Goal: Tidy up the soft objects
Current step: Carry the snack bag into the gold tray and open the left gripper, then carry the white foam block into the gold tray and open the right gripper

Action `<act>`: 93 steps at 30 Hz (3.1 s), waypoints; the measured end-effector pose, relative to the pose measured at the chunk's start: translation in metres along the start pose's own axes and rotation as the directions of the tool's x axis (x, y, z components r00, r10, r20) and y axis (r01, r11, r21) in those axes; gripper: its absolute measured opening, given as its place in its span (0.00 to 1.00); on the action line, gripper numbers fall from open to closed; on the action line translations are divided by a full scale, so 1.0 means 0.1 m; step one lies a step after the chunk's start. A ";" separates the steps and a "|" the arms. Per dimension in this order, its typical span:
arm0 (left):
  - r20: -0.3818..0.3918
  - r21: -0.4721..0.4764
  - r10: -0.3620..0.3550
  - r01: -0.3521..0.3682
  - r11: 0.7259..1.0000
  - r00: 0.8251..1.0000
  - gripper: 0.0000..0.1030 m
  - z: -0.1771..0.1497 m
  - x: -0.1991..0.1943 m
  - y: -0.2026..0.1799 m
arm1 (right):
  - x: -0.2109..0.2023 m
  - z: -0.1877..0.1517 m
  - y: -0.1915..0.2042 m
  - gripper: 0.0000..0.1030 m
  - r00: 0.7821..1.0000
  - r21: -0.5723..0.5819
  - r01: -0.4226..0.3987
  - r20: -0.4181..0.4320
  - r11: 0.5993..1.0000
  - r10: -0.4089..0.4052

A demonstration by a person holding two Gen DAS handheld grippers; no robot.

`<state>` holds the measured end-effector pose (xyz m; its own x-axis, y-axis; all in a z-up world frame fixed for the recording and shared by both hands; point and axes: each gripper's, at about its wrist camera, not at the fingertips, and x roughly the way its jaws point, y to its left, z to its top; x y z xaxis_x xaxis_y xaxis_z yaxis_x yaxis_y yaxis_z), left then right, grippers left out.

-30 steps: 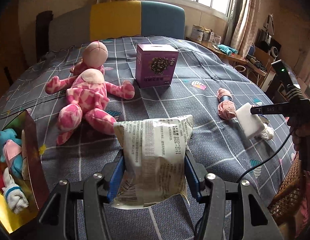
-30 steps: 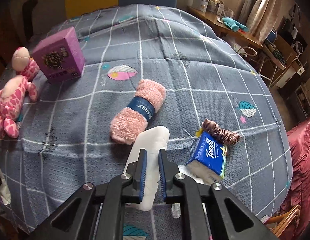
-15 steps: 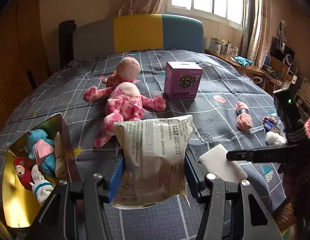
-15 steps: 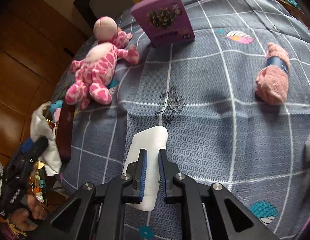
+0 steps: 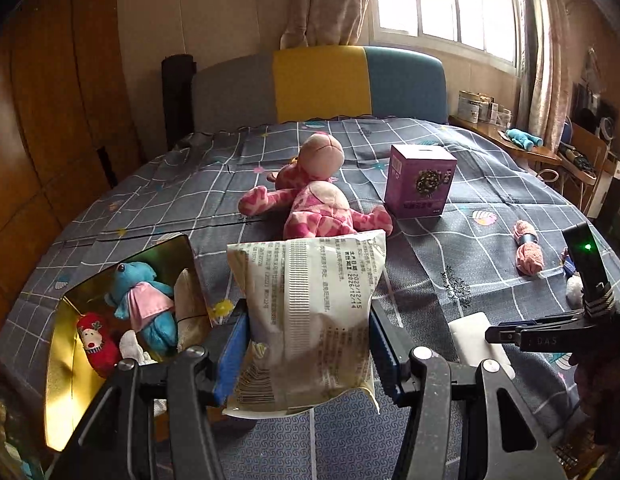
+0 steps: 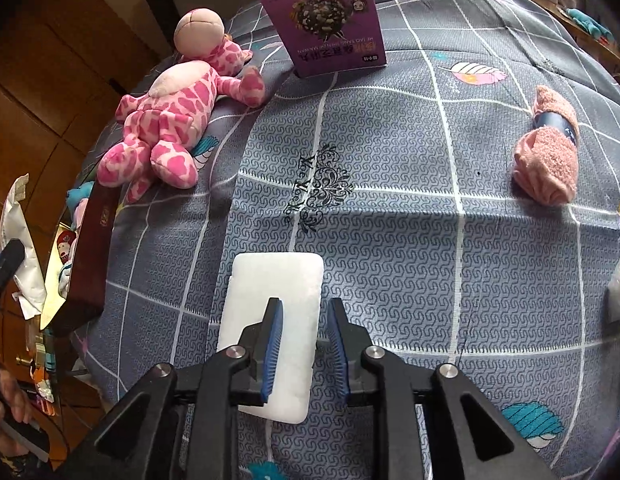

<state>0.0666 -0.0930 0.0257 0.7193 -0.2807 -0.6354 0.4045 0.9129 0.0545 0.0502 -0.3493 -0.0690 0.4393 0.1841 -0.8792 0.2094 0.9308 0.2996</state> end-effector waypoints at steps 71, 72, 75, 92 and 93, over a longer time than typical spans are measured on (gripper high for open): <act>-0.181 -0.383 0.347 -0.391 0.837 0.920 0.90 -0.35 0.43 2.62 | 0.18 -0.28 0.54 0.55 0.977 -0.148 0.211 0.062 0.966 -0.204; -0.157 -0.382 0.355 -0.388 0.839 0.921 0.92 -0.34 0.34 2.57 | 0.18 -0.28 0.54 0.55 0.977 -0.145 0.209 0.066 0.967 -0.202; -0.108 -0.375 0.373 -0.385 0.843 0.922 0.96 -0.32 0.12 2.44 | 0.16 -0.29 0.53 0.55 0.979 -0.135 0.200 0.076 0.970 -0.191; -0.060 -0.332 0.354 -0.353 0.875 0.933 1.00 -0.37 -0.29 1.90 | -0.19 -0.28 0.74 0.55 0.965 -0.149 0.193 0.210 0.970 -0.160; -0.064 -0.332 0.352 -0.353 0.875 0.934 1.00 -0.39 -0.29 1.90 | -0.23 -0.26 0.80 0.55 0.962 -0.165 0.193 0.227 0.967 -0.153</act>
<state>0.1007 0.0998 0.0244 0.7782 0.0782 -0.6232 -0.0872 0.9961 0.0161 0.0341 -0.2706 -0.0345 0.5887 -0.0373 -0.8075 0.1434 0.9879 0.0589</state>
